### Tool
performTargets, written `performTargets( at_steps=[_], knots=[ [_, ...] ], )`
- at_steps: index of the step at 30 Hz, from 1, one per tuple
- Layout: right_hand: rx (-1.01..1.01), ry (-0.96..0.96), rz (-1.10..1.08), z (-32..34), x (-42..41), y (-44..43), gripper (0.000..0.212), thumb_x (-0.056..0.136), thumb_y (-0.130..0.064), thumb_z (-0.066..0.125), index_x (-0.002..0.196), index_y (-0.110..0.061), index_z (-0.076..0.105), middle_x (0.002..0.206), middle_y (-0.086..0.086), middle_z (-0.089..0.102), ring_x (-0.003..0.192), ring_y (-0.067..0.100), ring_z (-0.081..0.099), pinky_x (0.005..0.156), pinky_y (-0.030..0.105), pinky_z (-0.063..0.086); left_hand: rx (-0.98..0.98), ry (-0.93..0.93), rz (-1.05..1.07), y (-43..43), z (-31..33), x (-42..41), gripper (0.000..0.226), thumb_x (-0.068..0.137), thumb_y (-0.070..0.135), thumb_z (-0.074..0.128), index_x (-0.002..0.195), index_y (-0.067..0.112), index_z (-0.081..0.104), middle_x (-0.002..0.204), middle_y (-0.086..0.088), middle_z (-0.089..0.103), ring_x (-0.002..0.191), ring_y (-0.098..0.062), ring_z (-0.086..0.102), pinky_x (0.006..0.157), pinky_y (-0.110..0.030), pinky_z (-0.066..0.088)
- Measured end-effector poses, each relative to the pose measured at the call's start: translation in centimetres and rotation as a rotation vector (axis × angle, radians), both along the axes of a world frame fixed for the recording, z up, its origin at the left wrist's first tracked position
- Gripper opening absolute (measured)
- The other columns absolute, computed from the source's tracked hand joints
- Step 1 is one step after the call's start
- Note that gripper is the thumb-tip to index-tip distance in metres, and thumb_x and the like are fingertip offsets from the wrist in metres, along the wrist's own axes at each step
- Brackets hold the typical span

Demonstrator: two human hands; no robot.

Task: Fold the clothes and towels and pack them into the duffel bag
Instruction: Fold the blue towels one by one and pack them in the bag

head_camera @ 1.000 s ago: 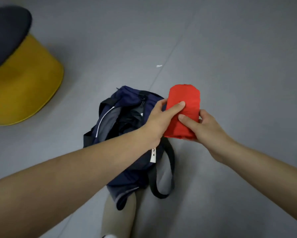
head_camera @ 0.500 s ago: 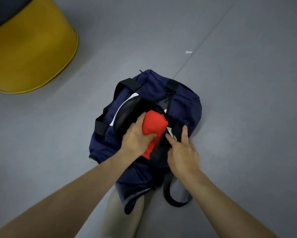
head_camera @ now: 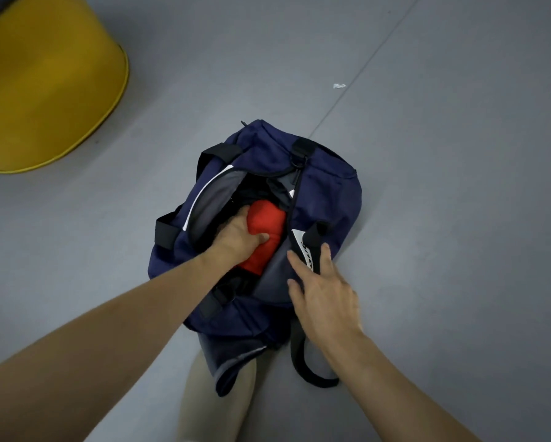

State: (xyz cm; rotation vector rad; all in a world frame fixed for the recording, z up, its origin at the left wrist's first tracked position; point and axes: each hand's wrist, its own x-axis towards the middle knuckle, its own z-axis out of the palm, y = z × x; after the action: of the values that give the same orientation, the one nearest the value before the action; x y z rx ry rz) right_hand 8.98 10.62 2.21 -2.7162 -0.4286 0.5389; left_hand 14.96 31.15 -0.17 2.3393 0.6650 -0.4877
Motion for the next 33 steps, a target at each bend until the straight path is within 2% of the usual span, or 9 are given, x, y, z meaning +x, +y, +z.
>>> performTargets(
  at_steps=[3,7,13,15,17,20,24,28,33],
  knots=[
    [0.002,0.035,0.036,-0.4,-0.3,-0.1,0.059,0.101,-0.028,0.043,0.154,-0.043,0.022,0.166,0.013,-0.004,0.139,0.031,0.036,0.097,0.041,0.051,0.482,-0.274,-0.326,-1.9,-0.7,-2.7,0.080,0.095,0.035,0.063,0.159,0.019,0.019,0.156,-0.016,0.033,0.140,-0.037,0.036,0.112,-0.046,0.037],
    [0.104,0.128,-0.039,-0.8,-0.7,-0.7,0.081,0.095,-0.021,0.047,0.157,-0.037,-0.003,0.166,0.002,-0.009,0.147,0.029,0.019,0.109,0.042,0.042,0.598,-0.071,-0.582,-1.5,-3.3,-4.0,0.090,0.103,0.046,0.040,0.145,0.036,-0.039,0.166,-0.006,-0.020,0.154,-0.028,-0.013,0.124,-0.048,0.006],
    [0.266,0.299,-0.036,0.6,-0.3,-2.5,0.073,0.101,-0.041,0.045,0.157,-0.041,-0.002,0.167,-0.002,-0.004,0.147,0.028,0.027,0.115,0.042,0.034,0.617,0.059,-0.595,0.1,-2.0,-2.9,0.088,0.103,0.048,0.034,0.139,0.034,-0.045,0.165,-0.006,-0.025,0.153,-0.029,-0.017,0.124,-0.051,0.002],
    [0.331,0.344,0.085,2.1,0.2,-4.7,0.068,0.100,-0.051,0.044,0.156,-0.048,0.005,0.167,-0.006,0.001,0.148,0.025,0.027,0.117,0.041,0.031,0.545,-0.034,-0.535,-2.1,-0.1,-2.8,0.080,0.103,0.046,0.034,0.156,0.025,-0.023,0.167,-0.011,-0.012,0.154,-0.033,-0.007,0.124,-0.054,0.009],
    [0.319,0.332,0.195,3.9,0.8,-8.7,0.066,0.099,-0.058,0.042,0.154,-0.050,0.008,0.167,-0.007,0.005,0.149,0.022,0.024,0.118,0.042,0.028,0.382,-0.326,-0.435,-5.0,2.5,-2.8,0.070,0.104,0.040,0.038,0.161,0.017,0.005,0.168,-0.014,0.006,0.154,-0.033,0.006,0.123,-0.054,0.017],
    [0.271,0.295,0.155,6.4,1.7,-16.5,0.064,0.100,-0.061,0.039,0.156,-0.046,0.011,0.166,-0.002,0.014,0.150,0.017,0.021,0.121,0.039,0.023,0.162,-0.581,-0.474,-9.9,7.0,-2.3,0.064,0.102,0.048,0.034,0.161,0.031,0.013,0.168,0.002,0.013,0.155,-0.017,0.007,0.125,-0.037,0.013],
    [0.342,0.146,-0.236,8.6,0.3,-27.8,0.061,0.098,-0.062,0.040,0.154,-0.046,0.022,0.161,-0.011,0.028,0.142,0.011,0.037,0.118,0.034,0.029,-0.155,-0.425,-0.704,-20.9,11.1,-2.7,0.064,0.095,0.069,0.038,0.153,0.048,0.022,0.162,0.025,0.017,0.151,0.004,0.008,0.121,-0.016,0.007],
    [0.453,-0.029,-0.583,8.5,-4.8,-37.0,0.064,0.094,-0.070,0.037,0.152,-0.051,0.019,0.161,-0.015,0.027,0.146,0.006,0.028,0.119,0.031,0.029,-0.266,-0.070,-1.005,-33.1,11.6,-5.1,0.071,0.089,0.078,0.036,0.148,0.064,0.000,0.159,0.037,0.000,0.145,0.017,-0.004,0.119,-0.020,0.004],
    [0.497,-0.200,-0.911,7.3,-11.6,-45.5,0.071,0.088,-0.078,0.031,0.153,-0.050,0.017,0.151,-0.033,0.025,0.141,-0.007,0.025,0.111,0.022,0.027,-0.320,-0.070,-1.185,-49.7,11.1,-7.4,0.072,0.097,0.068,0.035,0.157,0.048,0.000,0.164,0.026,0.002,0.152,0.001,0.001,0.125,-0.030,0.007]
  ],
)
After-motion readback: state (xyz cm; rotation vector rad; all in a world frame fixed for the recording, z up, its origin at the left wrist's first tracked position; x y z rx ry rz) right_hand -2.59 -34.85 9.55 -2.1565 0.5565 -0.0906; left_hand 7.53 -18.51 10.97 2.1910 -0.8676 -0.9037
